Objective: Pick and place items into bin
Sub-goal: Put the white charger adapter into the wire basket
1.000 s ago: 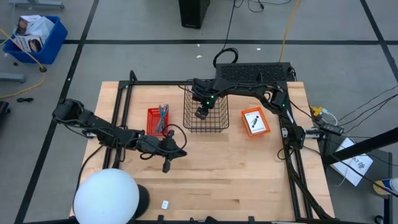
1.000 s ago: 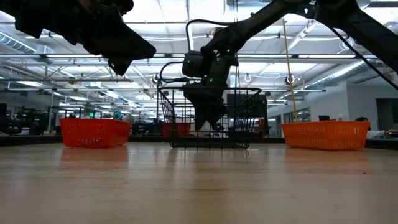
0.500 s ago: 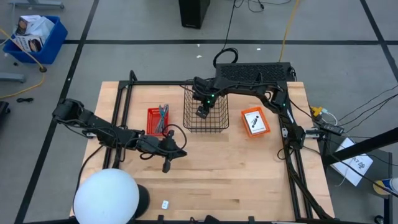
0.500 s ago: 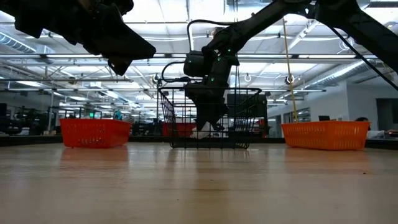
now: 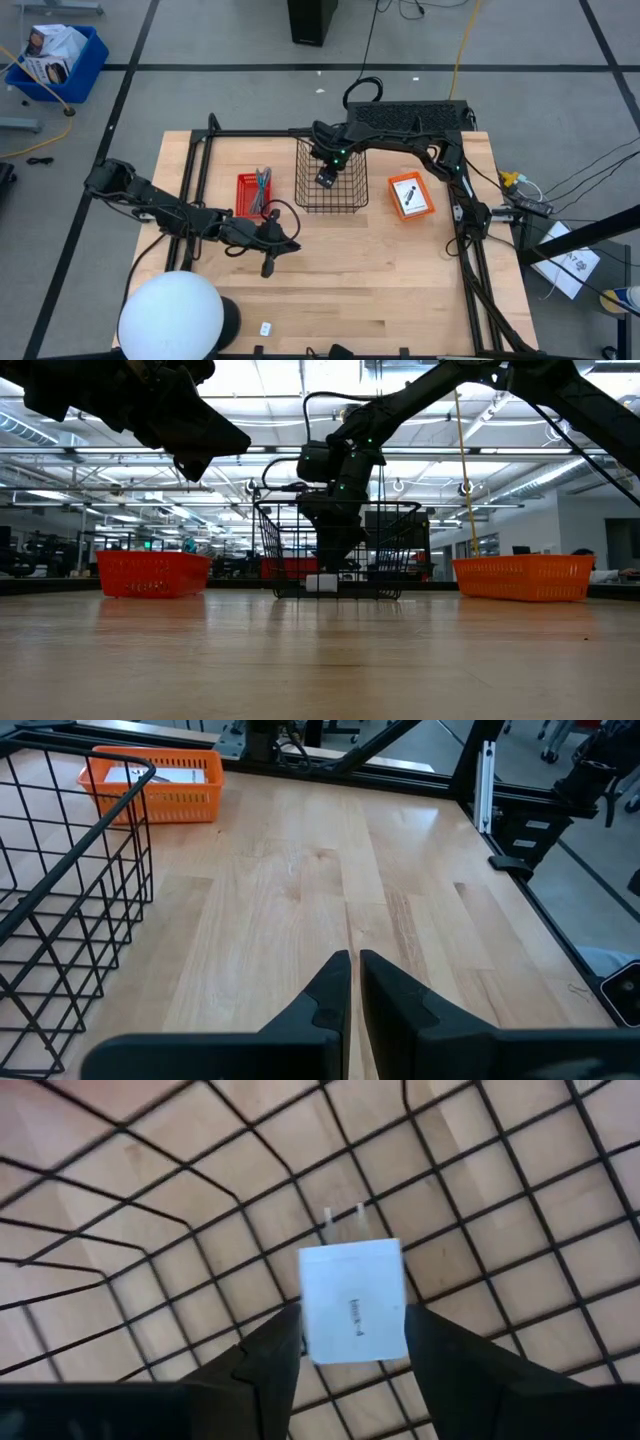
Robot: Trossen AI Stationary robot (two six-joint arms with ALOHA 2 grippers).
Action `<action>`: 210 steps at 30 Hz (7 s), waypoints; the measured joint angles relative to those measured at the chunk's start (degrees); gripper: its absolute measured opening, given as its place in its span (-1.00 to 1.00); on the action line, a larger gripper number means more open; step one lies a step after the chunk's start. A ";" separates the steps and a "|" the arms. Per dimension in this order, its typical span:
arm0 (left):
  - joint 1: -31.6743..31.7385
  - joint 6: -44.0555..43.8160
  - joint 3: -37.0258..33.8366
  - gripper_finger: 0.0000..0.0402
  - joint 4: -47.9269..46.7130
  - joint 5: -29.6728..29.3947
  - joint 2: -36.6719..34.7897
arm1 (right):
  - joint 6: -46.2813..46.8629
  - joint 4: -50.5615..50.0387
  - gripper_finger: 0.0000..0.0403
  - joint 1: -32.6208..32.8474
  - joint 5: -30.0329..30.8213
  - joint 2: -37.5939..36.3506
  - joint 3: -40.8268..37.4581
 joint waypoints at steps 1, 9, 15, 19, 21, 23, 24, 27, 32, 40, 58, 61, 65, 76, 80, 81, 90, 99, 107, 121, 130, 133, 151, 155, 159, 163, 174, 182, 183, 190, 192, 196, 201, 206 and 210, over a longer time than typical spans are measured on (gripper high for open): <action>0.00 0.00 0.00 -0.85 0.00 0.00 0.00 | -0.30 0.05 -0.16 0.10 -0.03 -0.12 0.00; 0.00 -0.14 0.00 -0.85 0.02 -0.02 0.00 | -4.14 -0.68 -0.21 3.10 0.22 -4.37 0.00; 0.21 -7.85 0.00 -0.85 -2.86 1.09 0.00 | -3.88 -2.07 -0.21 7.26 0.22 -10.73 0.00; 0.44 -11.01 0.00 -0.85 -6.92 1.95 0.00 | -2.12 -2.29 -0.21 12.05 0.22 -13.94 0.00; 0.44 -10.77 0.00 -0.85 -7.19 1.95 0.00 | -2.15 -2.08 -0.21 15.07 1.27 -15.01 0.00; 0.44 -10.90 0.00 -0.85 -7.19 1.95 0.00 | -2.06 -2.20 -0.21 18.34 3.91 -15.61 0.02; 0.44 -11.04 0.00 -0.85 -7.24 1.92 0.00 | -1.74 -2.78 -0.21 19.88 4.85 -15.78 0.02; 0.44 -11.06 0.00 -0.85 -7.36 1.73 0.00 | -0.87 -4.33 -0.21 24.60 6.18 -15.82 0.02; 1.12 -11.37 0.00 -0.84 -7.62 1.31 0.00 | 1.80 -2.05 -0.21 31.75 6.34 -15.93 -3.39; 1.36 -6.51 0.00 -0.84 -1.74 -0.11 0.00 | 8.30 15.25 -0.21 39.87 6.28 -18.80 -17.25; 1.15 -3.08 -0.02 -0.85 -8.27 5.92 -0.68 | 10.70 70.27 -0.21 48.19 6.43 -21.66 -47.74; 0.26 -2.12 -0.02 -0.85 -7.18 7.12 -0.66 | 11.90 73.86 -0.21 48.22 6.41 -21.75 -50.53; -0.10 -1.78 -0.02 -0.85 -5.31 6.40 -0.66 | 13.44 78.27 -0.29 48.19 6.86 -25.08 -54.79; -0.11 -0.50 0.00 -0.85 -3.35 5.99 -0.66 | 5.42 78.76 -0.97 46.72 15.63 -52.06 -71.92; -0.11 0.28 0.00 -0.85 -2.25 5.99 -0.66 | 1.57 77.26 -1.00 44.90 17.53 -60.94 -77.31; -0.11 0.57 0.00 -0.85 -2.13 5.99 -0.66 | 0.61 76.73 -1.00 44.52 18.33 -63.32 -78.58; -0.02 1.01 0.00 -0.85 -2.40 5.99 -0.66 | -1.11 76.40 -1.00 38.68 19.82 -80.21 -89.93; 0.00 1.01 0.00 -0.85 -2.49 5.99 -0.66 | -3.22 76.27 -1.00 34.83 19.77 -88.57 -95.95; -0.11 0.66 0.00 -0.85 -3.02 5.99 -0.66 | -1.69 67.96 -1.00 33.35 19.80 -95.86 -97.51; -0.11 0.49 0.00 -0.85 -5.22 6.01 -0.66 | -3.66 59.78 -1.00 33.42 25.35 -106.00 -97.50; -0.11 0.60 0.00 -0.85 -5.64 6.01 -0.66 | 0.43 54.07 -1.00 33.42 25.49 -109.47 -97.50; -0.11 1.51 0.00 -0.85 -5.66 6.03 -0.64 | 0.85 54.07 -1.00 33.46 25.39 -109.45 -97.50; -1.35 7.99 -0.02 -0.85 -10.49 19.79 -0.63 | 3.23 53.91 -1.00 33.53 25.44 -109.44 -97.50; -1.97 15.07 0.00 -0.85 -5.50 25.73 -0.35 | 3.21 53.91 -1.00 33.53 25.44 -109.44 -97.50; -0.75 19.63 -0.02 -0.85 -0.11 32.52 -0.09 | 3.21 53.90 -1.00 33.53 25.44 -109.44 -97.50; 2.14 22.73 -0.02 -0.85 0.11 41.82 -0.09 | 3.21 53.88 -1.00 33.53 25.44 -109.44 -97.48; 8.02 18.79 -0.04 -0.85 -1.28 42.17 -0.09 | 3.21 53.87 -1.00 33.53 25.45 -109.44 -97.48; 6.96 27.44 -0.13 -0.85 -6.19 48.79 1.64 | 3.20 53.84 -1.00 33.53 25.44 -109.42 -97.48; 6.20 31.29 -0.17 -0.85 -6.98 51.67 1.66 | 3.21 53.84 -1.00 33.53 25.44 -109.41 -97.48; 7.00 37.88 0.07 -0.85 -6.32 60.31 5.46 | 3.18 53.65 -1.00 33.53 25.44 -109.37 -97.46; 7.25 40.01 -0.12 -0.85 -7.24 62.61 6.88 | 3.19 53.65 -1.00 33.53 25.46 -109.35 -97.46; 7.37 44.09 0.01 -0.85 -6.69 64.48 9.71 | 3.21 53.65 -1.00 33.53 25.45 -109.33 -97.46; 7.45 44.32 0.00 -0.85 -5.15 64.35 12.83 | 3.18 53.63 -1.00 33.53 25.44 -109.30 -97.46; 7.09 43.84 0.00 -0.85 -1.30 62.86 14.94 | 3.21 53.65 -1.00 33.53 25.46 -109.30 -97.46; 7.08 43.00 0.00 -0.85 -2.59 62.32 14.95 | 3.20 53.65 -1.00 33.53 25.45 -109.30 -97.46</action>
